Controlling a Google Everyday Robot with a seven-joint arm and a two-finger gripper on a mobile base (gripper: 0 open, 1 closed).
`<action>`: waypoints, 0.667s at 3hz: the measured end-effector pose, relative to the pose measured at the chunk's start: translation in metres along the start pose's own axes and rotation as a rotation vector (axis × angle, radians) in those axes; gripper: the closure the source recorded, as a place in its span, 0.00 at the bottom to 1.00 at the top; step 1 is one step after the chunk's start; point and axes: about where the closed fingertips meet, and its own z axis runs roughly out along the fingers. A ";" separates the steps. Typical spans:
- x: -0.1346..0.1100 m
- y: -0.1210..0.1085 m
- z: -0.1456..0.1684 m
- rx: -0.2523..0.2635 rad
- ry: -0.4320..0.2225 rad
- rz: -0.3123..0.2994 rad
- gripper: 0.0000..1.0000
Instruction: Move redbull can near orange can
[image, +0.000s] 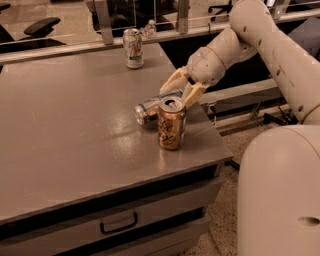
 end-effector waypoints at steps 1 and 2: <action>0.002 0.008 0.002 -0.015 0.010 0.001 0.38; 0.005 0.013 0.002 -0.023 0.020 0.004 0.14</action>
Offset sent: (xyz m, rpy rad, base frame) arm -0.0776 -0.0496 -0.0024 -0.1104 0.1569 0.2302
